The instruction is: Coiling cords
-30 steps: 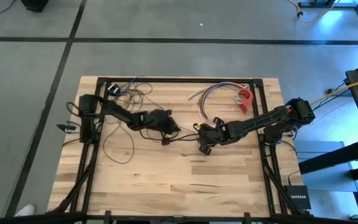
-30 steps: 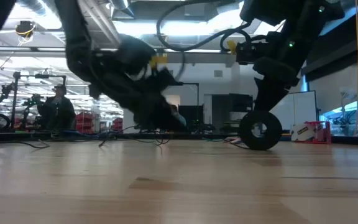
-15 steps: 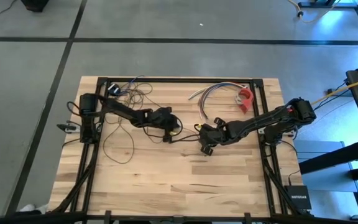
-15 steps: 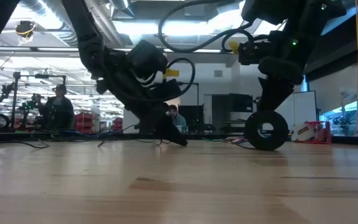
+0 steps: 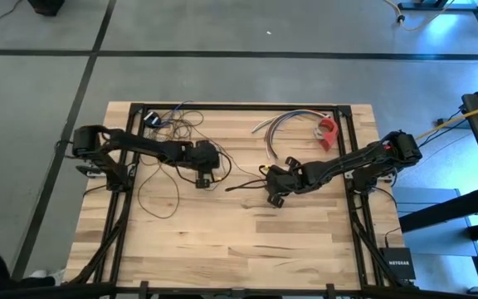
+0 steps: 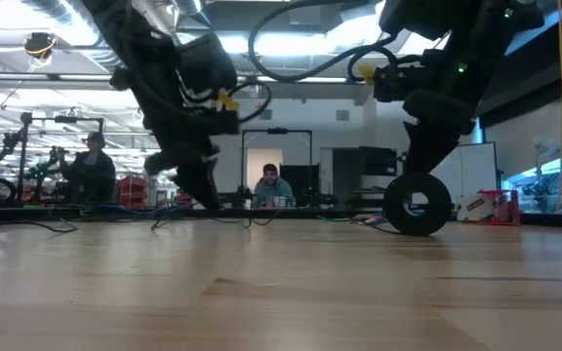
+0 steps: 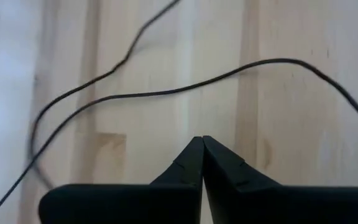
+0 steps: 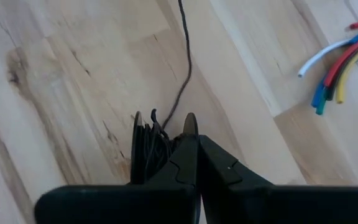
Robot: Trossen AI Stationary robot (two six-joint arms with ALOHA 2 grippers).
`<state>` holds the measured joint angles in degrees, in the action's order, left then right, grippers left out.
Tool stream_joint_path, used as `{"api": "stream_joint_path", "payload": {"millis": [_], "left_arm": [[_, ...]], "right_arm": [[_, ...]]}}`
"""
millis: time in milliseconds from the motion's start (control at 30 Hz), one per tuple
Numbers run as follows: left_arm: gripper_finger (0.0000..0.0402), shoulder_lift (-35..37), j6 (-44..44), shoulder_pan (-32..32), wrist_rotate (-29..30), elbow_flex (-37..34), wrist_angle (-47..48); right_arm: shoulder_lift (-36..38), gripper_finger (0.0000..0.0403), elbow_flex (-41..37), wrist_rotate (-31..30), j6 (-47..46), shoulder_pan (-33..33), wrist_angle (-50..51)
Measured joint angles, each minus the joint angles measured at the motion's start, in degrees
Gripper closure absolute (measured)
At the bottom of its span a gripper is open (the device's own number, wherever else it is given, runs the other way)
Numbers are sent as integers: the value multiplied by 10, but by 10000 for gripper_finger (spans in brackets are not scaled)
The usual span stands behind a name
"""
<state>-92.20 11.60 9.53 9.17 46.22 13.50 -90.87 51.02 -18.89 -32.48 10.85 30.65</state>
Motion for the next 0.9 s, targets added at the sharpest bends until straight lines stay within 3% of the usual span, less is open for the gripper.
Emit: {"api": "stream_joint_path", "payload": {"millis": [200,433,500,633,900], "left_arm": [[381,48,-9,-2,-3,0,12],[288,86,-16,-10,-5,1,-23],[268,86,-24,-17,-36,1,-70],[249,42,-16,-39,-115,2,-209],[247,-117,-6,-81,-120,4,-447]], "right_arm": [[-1,397,0,1,7,0,-26],[-1,397,-1,3,13,0,-45],[-2,397,-1,0,17,0,-47],[-2,397,-2,-32,22,0,-50],[-3,397,-2,-57,10,0,-88]]}}
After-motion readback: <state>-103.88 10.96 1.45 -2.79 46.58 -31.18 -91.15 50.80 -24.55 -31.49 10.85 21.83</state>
